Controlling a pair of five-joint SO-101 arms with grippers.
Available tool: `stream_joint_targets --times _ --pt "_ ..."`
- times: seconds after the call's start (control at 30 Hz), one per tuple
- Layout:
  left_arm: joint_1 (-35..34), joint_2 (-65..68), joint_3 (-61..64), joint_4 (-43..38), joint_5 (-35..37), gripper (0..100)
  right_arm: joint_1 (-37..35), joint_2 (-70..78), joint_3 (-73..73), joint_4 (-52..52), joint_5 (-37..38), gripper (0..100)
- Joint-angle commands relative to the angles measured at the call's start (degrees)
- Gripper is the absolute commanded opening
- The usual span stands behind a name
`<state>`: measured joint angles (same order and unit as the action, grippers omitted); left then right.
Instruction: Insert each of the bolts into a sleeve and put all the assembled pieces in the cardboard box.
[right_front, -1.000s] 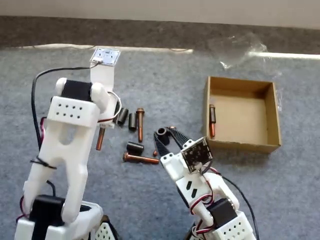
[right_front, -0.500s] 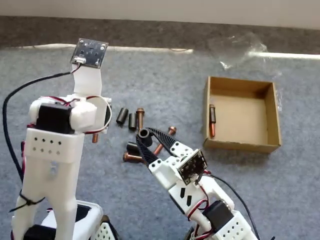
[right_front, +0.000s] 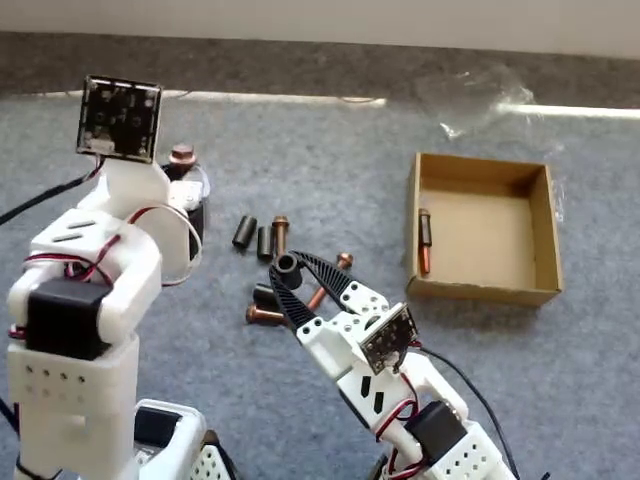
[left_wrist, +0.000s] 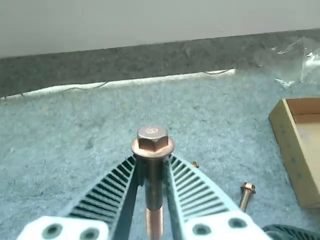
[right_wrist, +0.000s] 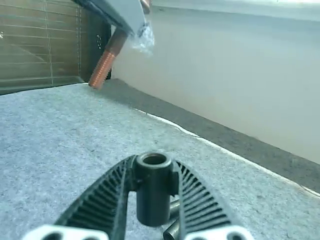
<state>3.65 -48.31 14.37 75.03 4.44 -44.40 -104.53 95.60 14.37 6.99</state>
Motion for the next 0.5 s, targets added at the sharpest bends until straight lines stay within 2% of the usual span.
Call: stream_joint_targets --times 0.0,0.17,0.33,0.47 --pt "7.60 -4.35 7.60 -10.64 -0.09 0 -0.48 -0.66 6.90 -0.04 0.26 0.5" --pt "13.49 -9.45 18.07 -25.32 -0.09 0 -0.40 -0.66 6.64 1.36 0.26 0.5" --pt "14.55 -16.31 25.98 -35.87 0.00 0 -0.40 -0.66 6.64 1.45 0.18 0.5" --pt "14.64 -22.11 31.60 -41.49 0.62 0 -0.40 -0.66 6.55 1.45 -5.19 0.5"
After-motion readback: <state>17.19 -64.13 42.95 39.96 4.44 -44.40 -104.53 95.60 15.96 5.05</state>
